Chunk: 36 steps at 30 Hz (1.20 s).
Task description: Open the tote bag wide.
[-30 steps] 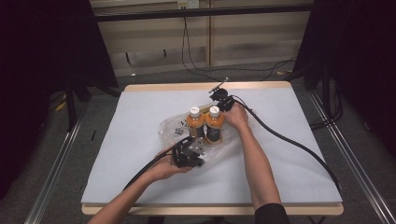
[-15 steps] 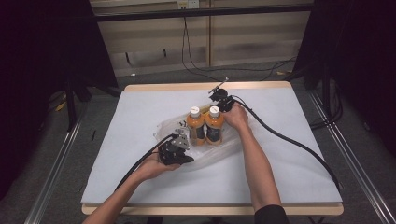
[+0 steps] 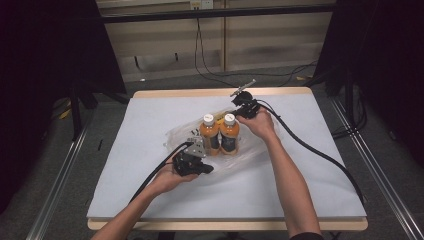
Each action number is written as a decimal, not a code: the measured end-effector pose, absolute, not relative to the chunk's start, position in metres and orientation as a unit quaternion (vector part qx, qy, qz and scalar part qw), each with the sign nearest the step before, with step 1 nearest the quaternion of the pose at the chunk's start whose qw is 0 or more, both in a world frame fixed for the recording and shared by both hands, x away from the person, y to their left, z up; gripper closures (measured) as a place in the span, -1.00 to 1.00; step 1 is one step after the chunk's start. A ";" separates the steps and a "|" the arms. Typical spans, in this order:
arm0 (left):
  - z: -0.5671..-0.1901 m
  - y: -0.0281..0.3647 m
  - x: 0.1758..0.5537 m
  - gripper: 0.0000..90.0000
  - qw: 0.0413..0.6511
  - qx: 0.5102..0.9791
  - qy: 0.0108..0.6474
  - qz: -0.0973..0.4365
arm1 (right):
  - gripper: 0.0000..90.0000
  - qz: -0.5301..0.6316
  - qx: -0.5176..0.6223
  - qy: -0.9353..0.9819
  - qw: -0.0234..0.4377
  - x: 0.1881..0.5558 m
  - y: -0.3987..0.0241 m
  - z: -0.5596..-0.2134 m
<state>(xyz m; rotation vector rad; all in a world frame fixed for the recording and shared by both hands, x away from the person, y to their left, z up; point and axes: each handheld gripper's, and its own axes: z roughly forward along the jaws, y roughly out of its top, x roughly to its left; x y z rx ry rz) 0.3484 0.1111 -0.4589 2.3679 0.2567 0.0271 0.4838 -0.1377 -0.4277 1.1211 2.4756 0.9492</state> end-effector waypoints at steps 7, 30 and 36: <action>-0.453 0.119 0.351 0.96 0.424 0.897 0.125 0.014 | 1.00 0.368 0.375 0.836 0.157 0.458 -0.158 -0.409; -0.438 0.136 0.346 -0.18 0.480 0.859 0.168 0.063 | -0.02 0.479 0.359 0.778 0.193 0.376 -0.199 -0.400; -0.429 0.146 0.343 -0.62 0.497 0.842 0.192 0.085 | -0.53 0.499 0.354 0.759 0.221 0.350 -0.212 -0.392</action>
